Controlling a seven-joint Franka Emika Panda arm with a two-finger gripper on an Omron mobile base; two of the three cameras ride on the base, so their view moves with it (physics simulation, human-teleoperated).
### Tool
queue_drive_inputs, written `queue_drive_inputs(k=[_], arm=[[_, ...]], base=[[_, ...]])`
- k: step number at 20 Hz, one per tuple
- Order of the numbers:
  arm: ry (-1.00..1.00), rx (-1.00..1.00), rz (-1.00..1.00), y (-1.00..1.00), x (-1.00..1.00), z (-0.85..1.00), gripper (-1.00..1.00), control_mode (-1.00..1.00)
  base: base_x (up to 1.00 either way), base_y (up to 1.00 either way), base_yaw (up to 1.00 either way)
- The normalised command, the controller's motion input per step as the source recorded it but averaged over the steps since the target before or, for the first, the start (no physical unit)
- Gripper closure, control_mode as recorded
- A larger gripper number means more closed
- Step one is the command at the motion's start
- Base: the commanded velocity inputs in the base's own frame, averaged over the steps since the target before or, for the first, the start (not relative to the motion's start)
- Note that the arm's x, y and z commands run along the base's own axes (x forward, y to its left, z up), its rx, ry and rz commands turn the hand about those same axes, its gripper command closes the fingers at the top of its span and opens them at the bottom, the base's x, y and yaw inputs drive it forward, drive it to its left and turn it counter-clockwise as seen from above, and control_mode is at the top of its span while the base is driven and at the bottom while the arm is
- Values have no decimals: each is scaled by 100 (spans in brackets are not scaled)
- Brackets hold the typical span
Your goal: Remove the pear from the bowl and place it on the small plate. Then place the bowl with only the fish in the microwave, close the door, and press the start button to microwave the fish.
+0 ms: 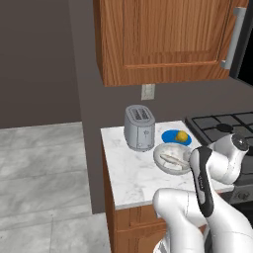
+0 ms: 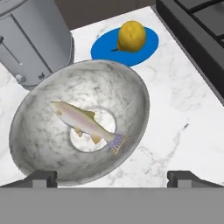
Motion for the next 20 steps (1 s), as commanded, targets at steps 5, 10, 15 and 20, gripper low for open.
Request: queue_drive_inputs(k=[5,10,15,20], arm=[[18,3,3,0,4,0,-100,-100],[19,1,1,0,6,-5,-100,-100],[18,1,0,0,8,-11,-100,-100],[15,4,0,0,14,-12,-100,-100]], base=[[0,0,0],[0,0,0],[0,0,0],[0,0,0]])
